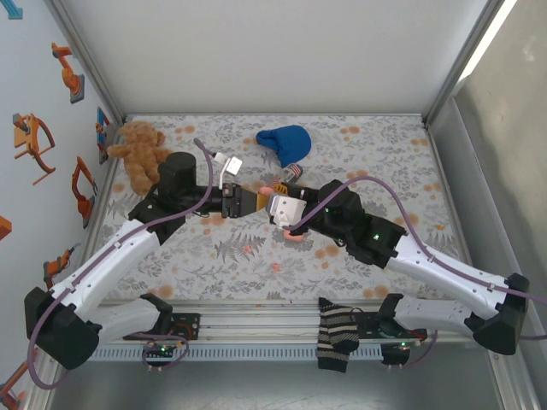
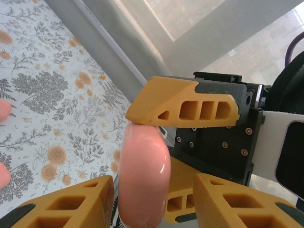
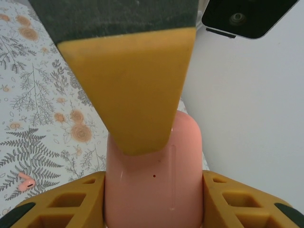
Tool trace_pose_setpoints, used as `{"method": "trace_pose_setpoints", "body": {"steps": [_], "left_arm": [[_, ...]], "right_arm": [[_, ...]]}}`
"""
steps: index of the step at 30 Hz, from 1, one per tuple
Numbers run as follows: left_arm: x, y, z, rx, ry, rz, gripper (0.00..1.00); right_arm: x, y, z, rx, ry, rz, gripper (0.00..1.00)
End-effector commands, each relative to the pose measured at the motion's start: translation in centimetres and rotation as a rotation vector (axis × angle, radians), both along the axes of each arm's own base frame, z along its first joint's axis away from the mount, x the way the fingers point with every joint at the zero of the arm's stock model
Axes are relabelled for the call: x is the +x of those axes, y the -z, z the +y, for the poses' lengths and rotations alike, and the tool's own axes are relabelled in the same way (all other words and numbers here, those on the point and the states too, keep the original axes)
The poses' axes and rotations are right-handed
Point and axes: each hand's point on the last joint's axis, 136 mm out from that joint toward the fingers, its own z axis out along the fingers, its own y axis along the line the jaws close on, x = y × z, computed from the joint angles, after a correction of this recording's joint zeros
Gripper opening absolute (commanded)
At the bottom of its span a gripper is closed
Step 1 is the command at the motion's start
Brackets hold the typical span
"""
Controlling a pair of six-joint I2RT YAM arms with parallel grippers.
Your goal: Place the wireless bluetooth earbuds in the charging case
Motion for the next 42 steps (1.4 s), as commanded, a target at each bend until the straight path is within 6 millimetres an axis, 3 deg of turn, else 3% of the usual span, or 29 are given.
{"method": "trace_pose_setpoints", "body": {"steps": [1, 16, 29, 37, 42], "left_arm": [[0.0, -1.5, -0.2, -0.027, 0.012, -0.058, 0.46], [-0.1, -1.0, -0.3, -0.005, 0.021, -0.053, 0.34], [0.1, -0.9, -0.2, 0.003, 0.013, -0.069, 0.18], [0.9, -0.7, 0.7, 0.041, -0.061, -0.226, 0.08], [0.9, -0.8, 1.5, 0.025, -0.091, -0.433, 0.03]], "right_arm": [[0.1, -2.6, 0.3, 0.070, 0.006, -0.038, 0.37], [0.2, -2.7, 0.7, 0.073, 0.017, -0.036, 0.37], [0.5, -3.0, 0.8, 0.062, 0.034, -0.027, 0.40], [0.2, -3.4, 0.0, 0.108, 0.060, 0.043, 0.80], [-1.1, -4.6, -0.9, 0.212, -0.007, 0.129, 0.93]]}}
